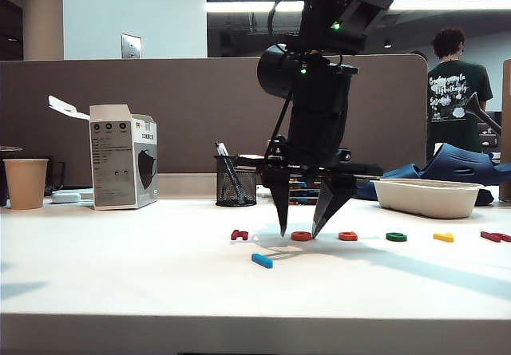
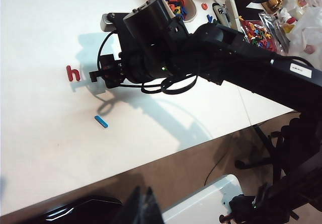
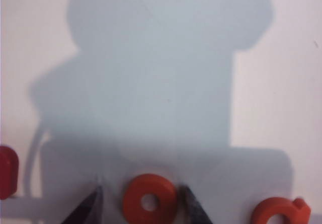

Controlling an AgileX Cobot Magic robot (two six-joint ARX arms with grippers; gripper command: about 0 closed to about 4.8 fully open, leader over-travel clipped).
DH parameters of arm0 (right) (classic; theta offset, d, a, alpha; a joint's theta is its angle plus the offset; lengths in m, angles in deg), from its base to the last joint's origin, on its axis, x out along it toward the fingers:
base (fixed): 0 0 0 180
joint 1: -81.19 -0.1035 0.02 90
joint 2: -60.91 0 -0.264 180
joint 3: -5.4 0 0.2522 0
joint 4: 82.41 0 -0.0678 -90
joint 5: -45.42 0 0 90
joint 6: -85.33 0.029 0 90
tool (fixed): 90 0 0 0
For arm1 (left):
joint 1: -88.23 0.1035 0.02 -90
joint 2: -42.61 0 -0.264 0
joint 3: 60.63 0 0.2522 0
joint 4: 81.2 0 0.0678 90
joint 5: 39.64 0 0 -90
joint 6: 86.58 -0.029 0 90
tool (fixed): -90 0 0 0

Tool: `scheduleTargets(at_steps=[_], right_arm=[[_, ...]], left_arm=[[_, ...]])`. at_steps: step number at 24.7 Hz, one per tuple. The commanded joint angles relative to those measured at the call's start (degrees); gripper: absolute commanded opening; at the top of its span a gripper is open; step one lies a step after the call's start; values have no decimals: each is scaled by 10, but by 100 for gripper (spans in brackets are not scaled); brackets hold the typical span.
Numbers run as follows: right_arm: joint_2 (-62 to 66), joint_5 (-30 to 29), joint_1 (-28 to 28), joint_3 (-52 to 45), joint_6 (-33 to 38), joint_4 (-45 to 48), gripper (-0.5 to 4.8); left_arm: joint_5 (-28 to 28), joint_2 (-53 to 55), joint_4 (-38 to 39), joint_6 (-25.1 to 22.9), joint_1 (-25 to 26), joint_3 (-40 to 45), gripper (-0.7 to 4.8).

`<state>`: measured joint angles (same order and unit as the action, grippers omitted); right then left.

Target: Select the appropriate letters from the row of letter magnets placed on the table to arrange into the word "love".

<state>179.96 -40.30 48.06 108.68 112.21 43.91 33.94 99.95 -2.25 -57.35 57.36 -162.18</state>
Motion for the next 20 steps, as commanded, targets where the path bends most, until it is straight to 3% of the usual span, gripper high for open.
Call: scheduleTargets(at_steps=[1, 13, 15, 20], right_arm=[[3, -2, -1, -1, -1, -13, 201], [3, -2, -1, -1, -1, -20, 196], [3, -2, -1, -1, -1, -19, 150], [3, -2, -1, -1, -1, -18, 148]], left_arm=[[-1, -1, -5, -3, 0, -2, -5], [-1, -1, -5, -3, 0, -2, -5], [-1, -1, -5, -3, 0, -2, -5], [-1, -1, -5, -3, 0, -2, -5]])
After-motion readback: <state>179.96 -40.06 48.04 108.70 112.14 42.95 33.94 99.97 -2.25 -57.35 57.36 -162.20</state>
